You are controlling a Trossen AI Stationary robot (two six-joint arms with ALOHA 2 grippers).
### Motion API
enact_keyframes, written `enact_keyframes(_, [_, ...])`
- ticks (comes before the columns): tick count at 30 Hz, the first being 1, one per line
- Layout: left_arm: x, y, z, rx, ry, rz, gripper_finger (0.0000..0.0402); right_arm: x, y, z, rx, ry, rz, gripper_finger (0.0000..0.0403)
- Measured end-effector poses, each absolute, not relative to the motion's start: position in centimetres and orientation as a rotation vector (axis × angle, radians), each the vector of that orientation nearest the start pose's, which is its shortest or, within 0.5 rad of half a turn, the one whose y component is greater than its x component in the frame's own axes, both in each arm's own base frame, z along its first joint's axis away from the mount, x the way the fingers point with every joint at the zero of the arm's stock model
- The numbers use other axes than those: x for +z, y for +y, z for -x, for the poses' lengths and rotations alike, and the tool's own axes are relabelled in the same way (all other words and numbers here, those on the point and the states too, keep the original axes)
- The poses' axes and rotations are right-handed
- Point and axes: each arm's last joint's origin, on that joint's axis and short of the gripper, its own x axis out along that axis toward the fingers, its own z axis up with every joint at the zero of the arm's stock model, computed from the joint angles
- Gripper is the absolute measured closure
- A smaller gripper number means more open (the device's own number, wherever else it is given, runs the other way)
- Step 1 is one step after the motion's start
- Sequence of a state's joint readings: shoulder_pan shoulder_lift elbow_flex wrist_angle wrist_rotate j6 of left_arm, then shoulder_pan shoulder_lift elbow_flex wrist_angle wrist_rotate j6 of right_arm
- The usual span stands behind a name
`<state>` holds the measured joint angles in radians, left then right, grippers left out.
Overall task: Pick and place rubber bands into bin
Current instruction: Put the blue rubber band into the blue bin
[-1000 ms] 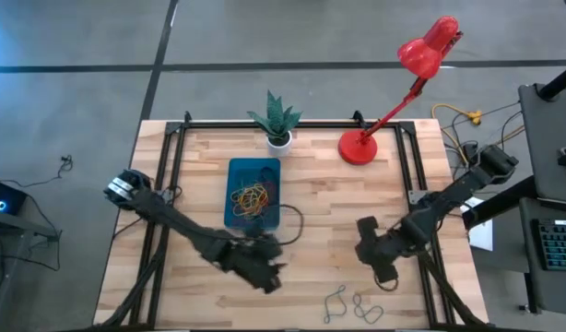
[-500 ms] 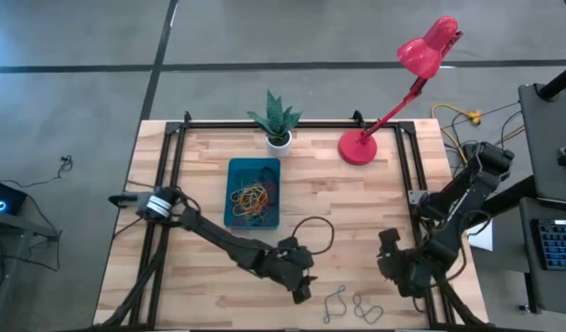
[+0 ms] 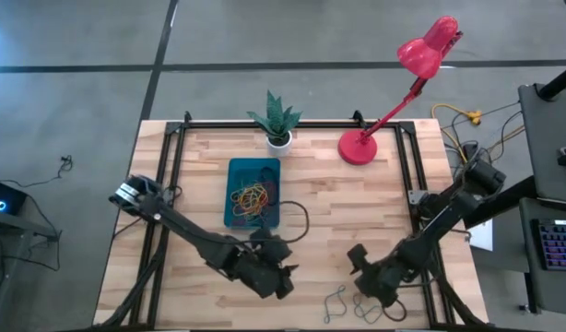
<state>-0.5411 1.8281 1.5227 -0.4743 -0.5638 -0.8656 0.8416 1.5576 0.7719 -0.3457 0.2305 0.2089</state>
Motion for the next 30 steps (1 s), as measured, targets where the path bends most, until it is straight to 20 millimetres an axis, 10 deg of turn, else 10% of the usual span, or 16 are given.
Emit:
enact_keyframes(20, [28.6,-18.7,-32.6,0.334,0.744,0.333,0.0217,12.2,20.6,-24.4,0.484,1.085,0.221,0.0211])
enact_keyframes(30, [28.6,-18.8,-31.9,0.313,0.803,0.32,0.0217,11.7,20.5,-26.0,0.472,1.076,0.243,0.0349])
